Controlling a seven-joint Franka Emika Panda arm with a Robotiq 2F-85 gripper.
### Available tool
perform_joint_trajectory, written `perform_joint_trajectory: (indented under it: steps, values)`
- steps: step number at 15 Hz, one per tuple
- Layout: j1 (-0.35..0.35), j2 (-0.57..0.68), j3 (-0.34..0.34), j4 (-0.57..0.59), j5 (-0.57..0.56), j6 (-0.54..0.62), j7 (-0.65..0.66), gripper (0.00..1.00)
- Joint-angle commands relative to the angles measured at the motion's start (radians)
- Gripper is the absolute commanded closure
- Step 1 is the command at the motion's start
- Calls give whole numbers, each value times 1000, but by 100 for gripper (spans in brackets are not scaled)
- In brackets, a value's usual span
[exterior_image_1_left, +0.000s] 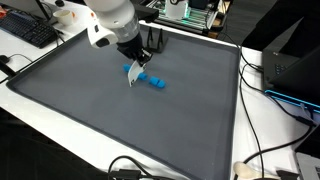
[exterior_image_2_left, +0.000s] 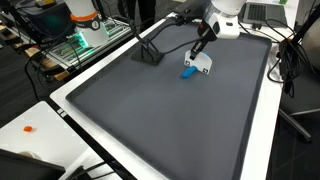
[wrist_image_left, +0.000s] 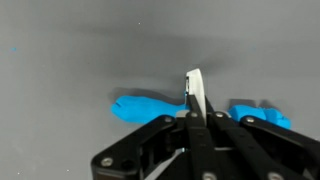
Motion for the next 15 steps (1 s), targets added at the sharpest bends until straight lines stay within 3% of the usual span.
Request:
perform_joint_trajectory:
  steps: [1,15]
  values:
    - [-10,28,9,-5,0,-12,0,99]
    - [-10,0,35,-14,29,-10,-10,99]
